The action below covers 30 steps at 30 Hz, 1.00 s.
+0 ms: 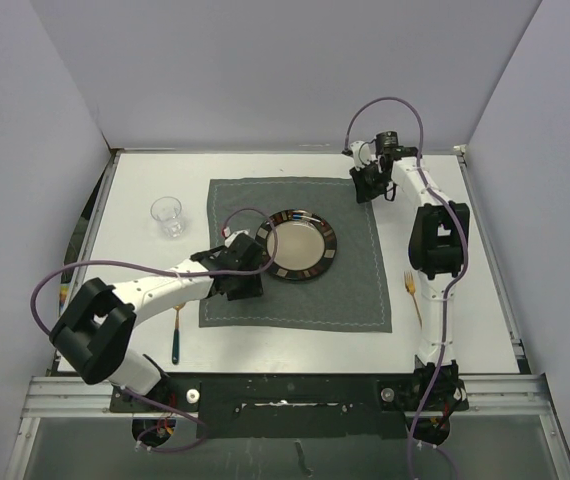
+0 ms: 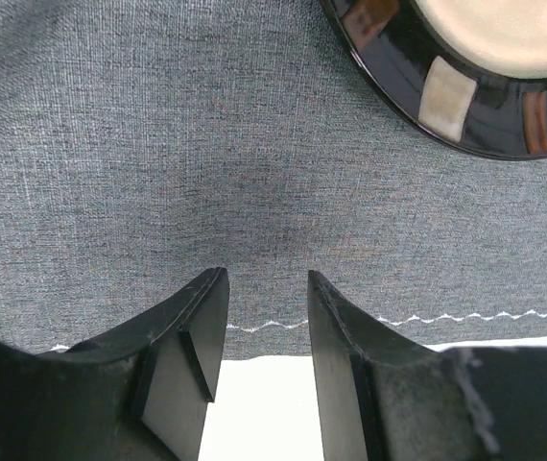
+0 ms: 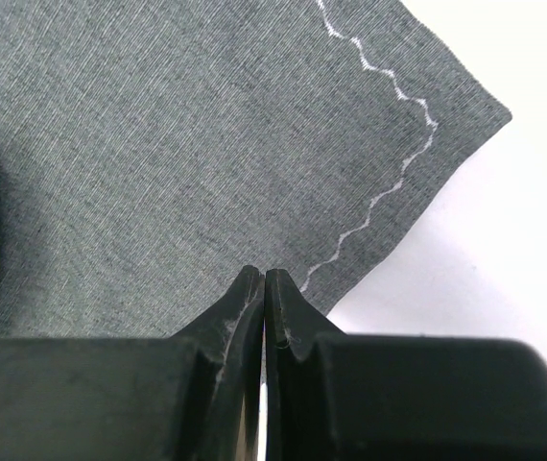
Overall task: Set the dinner table for one person
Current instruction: Adjust the napkin at the center of the board.
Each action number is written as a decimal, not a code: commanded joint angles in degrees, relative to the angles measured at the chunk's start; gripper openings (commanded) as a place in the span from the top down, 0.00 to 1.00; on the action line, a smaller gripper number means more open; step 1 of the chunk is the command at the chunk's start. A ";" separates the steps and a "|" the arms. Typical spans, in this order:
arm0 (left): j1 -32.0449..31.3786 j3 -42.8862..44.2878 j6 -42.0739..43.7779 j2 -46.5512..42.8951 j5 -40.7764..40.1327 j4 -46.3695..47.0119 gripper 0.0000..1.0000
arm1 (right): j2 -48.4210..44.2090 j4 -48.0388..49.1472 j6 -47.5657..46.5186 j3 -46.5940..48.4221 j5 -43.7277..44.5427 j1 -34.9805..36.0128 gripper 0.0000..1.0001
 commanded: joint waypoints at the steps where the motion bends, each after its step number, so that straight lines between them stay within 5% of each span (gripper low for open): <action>1: -0.61 1.70 -2.58 1.65 0.48 1.87 0.63 | 1.34 3.85 -0.92 3.17 0.82 -0.16 1.00; 30: -4.32 6.74 -3.97 11.24 7.76 0.27 0.64 | 1.38 6.91 -4.13 -3.76 2.49 -3.32 1.00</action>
